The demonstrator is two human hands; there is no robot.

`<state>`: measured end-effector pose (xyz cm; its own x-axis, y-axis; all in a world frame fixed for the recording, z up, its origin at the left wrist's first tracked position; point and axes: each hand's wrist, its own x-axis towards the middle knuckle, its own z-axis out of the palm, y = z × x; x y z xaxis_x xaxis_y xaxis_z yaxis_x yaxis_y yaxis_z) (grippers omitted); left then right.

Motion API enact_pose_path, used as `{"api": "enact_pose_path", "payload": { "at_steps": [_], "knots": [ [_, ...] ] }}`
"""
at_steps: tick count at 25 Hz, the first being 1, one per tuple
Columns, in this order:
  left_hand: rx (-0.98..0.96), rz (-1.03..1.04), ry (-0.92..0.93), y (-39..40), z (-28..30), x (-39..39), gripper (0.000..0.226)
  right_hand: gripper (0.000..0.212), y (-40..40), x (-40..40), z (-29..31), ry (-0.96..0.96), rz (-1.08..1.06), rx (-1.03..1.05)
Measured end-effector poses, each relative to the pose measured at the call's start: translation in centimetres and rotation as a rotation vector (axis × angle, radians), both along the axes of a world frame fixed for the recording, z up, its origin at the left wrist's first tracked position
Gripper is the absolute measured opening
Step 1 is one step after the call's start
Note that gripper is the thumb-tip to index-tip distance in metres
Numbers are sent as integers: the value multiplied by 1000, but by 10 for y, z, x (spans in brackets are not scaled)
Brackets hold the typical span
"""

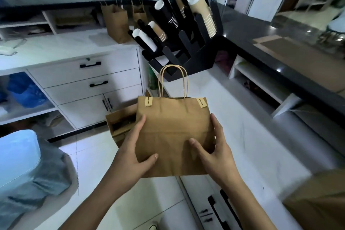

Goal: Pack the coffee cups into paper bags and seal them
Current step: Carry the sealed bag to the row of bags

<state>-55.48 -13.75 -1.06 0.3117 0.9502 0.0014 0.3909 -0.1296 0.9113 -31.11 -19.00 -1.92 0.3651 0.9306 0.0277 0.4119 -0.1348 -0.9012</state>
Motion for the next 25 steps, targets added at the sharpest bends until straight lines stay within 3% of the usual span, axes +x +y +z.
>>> {"api": "enact_pose_path", "payload": {
  "at_steps": [11,18,25],
  "knots": [
    [-6,-130,-34,82,6,15,89,76,52,6,4,5,-213,4],
    [42,-200,-52,130,25,78,85,74,100,64,14,8,-313,51],
    [67,-157,-141,193,52,160,95,70,164,147,44,45,-385,173]
  ]
}}
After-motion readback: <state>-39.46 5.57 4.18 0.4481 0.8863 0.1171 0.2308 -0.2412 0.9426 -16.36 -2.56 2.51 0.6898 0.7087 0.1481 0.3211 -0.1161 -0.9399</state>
